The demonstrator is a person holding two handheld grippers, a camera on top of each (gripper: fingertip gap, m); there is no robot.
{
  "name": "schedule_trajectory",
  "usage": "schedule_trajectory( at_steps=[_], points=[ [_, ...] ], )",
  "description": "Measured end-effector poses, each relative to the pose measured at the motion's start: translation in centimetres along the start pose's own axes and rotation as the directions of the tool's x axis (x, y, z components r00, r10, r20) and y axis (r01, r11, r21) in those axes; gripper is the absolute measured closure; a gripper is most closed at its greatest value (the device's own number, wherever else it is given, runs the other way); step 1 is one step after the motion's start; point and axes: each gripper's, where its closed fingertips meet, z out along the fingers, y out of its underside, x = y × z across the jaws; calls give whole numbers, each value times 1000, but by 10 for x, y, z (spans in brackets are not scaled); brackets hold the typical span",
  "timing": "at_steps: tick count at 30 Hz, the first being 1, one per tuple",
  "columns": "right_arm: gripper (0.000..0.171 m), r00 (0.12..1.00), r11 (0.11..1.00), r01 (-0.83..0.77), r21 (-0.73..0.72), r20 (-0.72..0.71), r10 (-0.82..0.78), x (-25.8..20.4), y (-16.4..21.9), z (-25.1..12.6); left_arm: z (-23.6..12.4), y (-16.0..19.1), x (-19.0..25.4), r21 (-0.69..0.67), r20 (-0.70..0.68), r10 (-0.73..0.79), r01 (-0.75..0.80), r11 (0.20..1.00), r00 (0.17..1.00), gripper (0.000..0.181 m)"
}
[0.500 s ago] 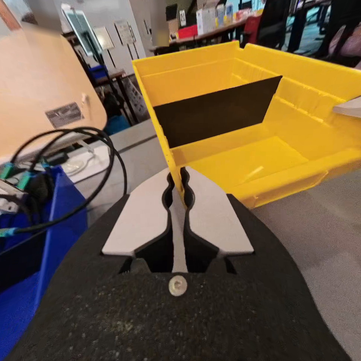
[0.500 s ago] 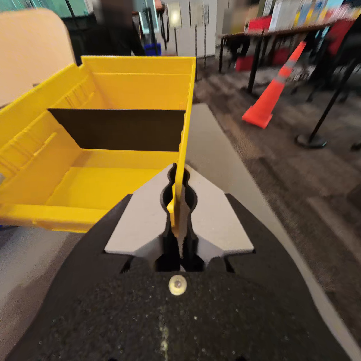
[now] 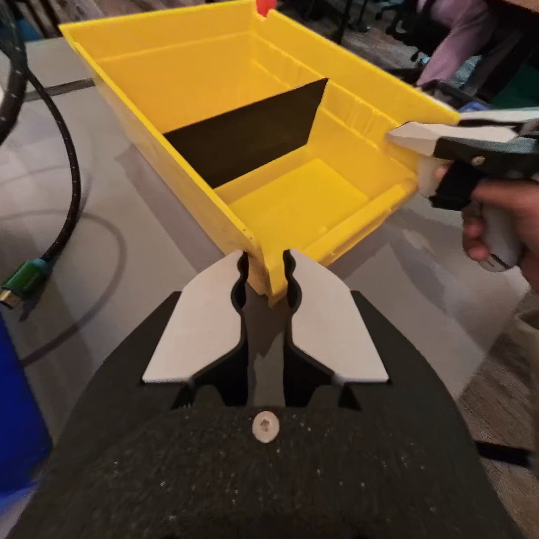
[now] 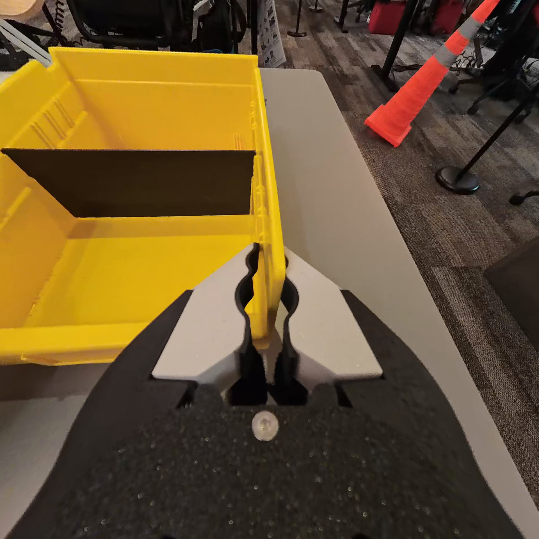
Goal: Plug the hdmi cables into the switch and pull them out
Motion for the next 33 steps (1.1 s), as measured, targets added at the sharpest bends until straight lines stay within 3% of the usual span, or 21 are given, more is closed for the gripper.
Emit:
schedule_trajectory(
  at_steps=[3,5,9,11,13,16,19,22,24,27,29,33],
  points=[
    [161,1000,1000,-21,-6,8,21,1,1,1,-57,-20,-4,66,-93,42,-36,997,995,157],
    [162,994,993,-111,-32,19,112,3,5,3,-106,-34,-31,144,-53,84,-75,987,995,155],
    [160,984,982,-175,-71,23,177,5,9,6,-201,-38,-136,239,212,97,-148,960,972,152],
    [150,988,986,-153,-65,-33,151,11,6,0,-239,-22,-199,232,410,93,-203,951,907,147],
    [140,983,990,-135,26,-121,137,19,-21,-22,-261,5,-245,200,515,48,-175,964,856,137],
    [136,989,961,-46,272,-123,82,-16,-90,-72,-261,46,-273,229,484,-96,-19,973,870,126],
    [132,993,927,-12,374,115,-34,-128,-126,-103,-233,75,-272,174,386,-154,91,980,909,126],
    [125,916,938,-99,331,399,-44,-253,-105,-110,-211,95,-273,96,344,-194,171,981,919,124],
    [120,883,966,-85,243,468,-40,-314,-68,-99,-204,96,-266,96,295,-225,206,974,929,127],
    [117,936,980,44,192,336,-108,-344,-21,-73,-200,93,-264,109,292,-221,197,974,930,136],
    [125,966,975,65,213,231,-115,-343,-14,-68,-196,93,-268,97,315,-202,180,979,927,140],
    [127,978,988,86,127,177,-108,-348,5,-51,-192,92,-282,87,380,-175,153,984,908,155]
  ],
)
